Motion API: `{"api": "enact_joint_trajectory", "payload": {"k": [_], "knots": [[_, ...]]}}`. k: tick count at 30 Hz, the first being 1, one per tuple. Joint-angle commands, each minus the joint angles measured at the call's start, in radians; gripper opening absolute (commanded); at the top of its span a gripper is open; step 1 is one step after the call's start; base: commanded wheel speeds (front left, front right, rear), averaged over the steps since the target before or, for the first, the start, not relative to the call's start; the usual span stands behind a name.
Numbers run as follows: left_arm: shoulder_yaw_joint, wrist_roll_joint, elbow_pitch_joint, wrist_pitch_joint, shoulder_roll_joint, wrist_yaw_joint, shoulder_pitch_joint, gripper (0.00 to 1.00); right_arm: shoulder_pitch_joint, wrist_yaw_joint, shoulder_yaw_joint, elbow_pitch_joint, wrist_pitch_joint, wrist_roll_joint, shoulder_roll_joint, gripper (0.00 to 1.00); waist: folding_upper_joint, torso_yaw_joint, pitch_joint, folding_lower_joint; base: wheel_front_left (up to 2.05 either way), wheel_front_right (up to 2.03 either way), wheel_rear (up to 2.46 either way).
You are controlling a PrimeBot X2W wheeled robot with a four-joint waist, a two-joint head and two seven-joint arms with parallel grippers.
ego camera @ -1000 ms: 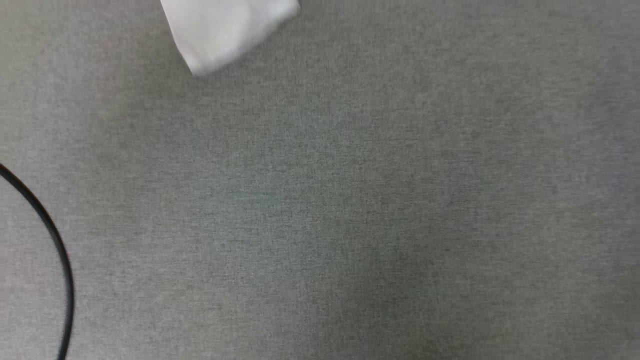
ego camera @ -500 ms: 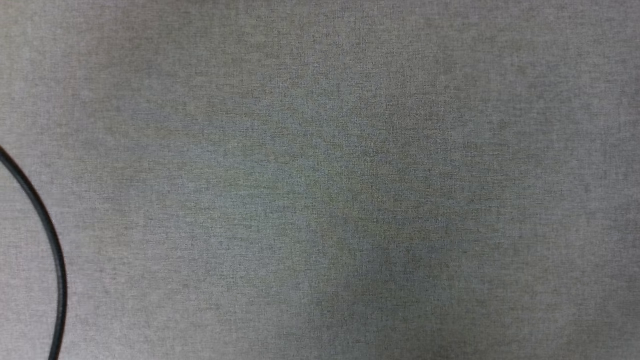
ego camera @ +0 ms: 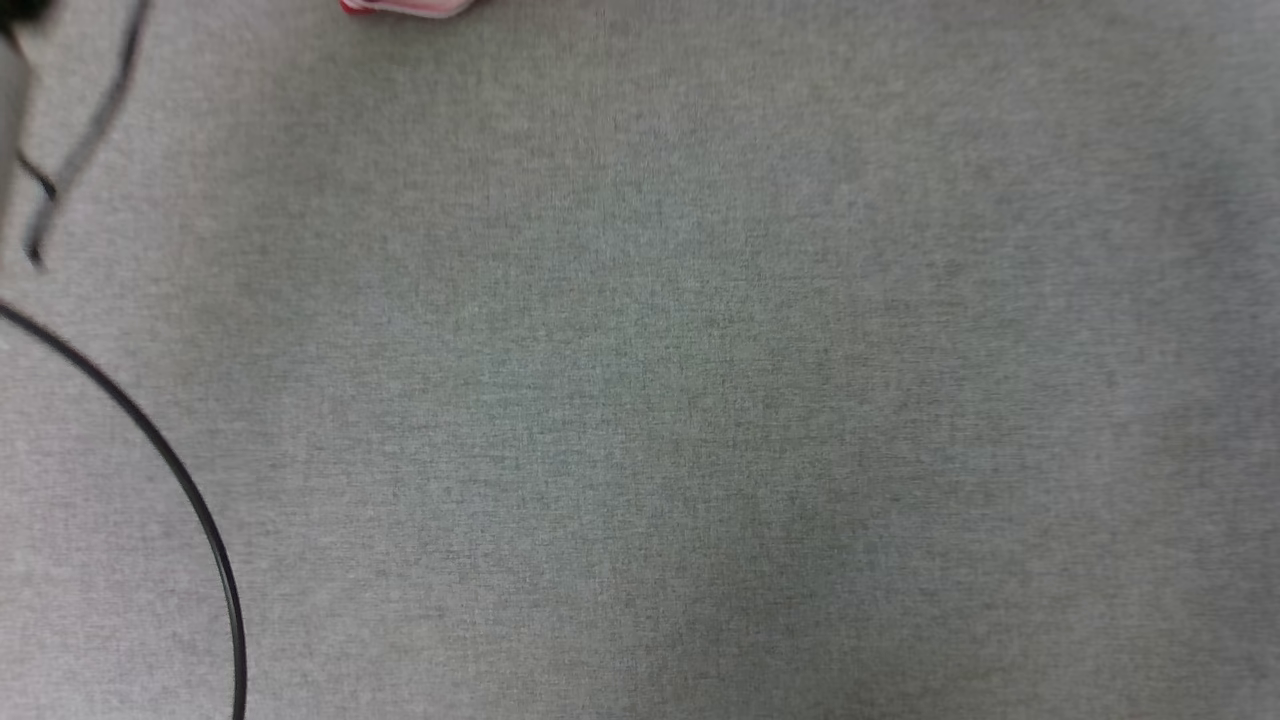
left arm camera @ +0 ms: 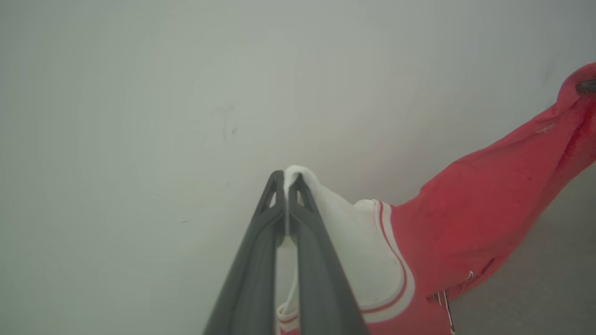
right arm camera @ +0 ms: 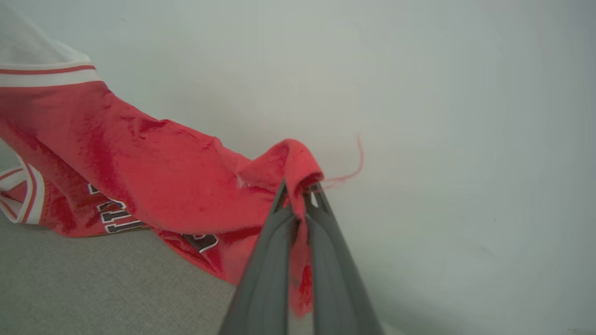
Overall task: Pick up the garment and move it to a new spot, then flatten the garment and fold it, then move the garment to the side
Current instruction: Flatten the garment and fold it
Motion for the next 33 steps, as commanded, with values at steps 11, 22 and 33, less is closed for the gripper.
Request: {"api": "enact_joint_trajectory", "payload": {"k": [11, 22, 33], "knots": [[-0.049, -0.06, -0.171, -0.027, 0.043, 0.097, 0.557, 0.0, 0.411, -0.001, 0.139, -0.026, -0.072, 0.116, -0.042, 0.0, 0.0, -0.001, -0.192, 0.0, 0.0, 0.0, 0.0], [-0.07, -0.161, -0.404, -0.023, 0.115, 0.222, 1.003, 0.0, 0.704, -0.001, 0.244, -0.106, -0.104, 0.215, -0.134, 0.0, 0.0, -0.005, -0.354, 0.0, 0.0, 0.0, 0.0], [-0.108, -0.271, -0.544, -0.018, 0.164, 0.317, 1.371, 0.0, 0.995, -0.001, 0.258, -0.211, -0.129, 0.296, -0.257, 0.0, 0.0, 0.003, -0.499, 0.0, 0.0, 0.0, 0.0]]}}
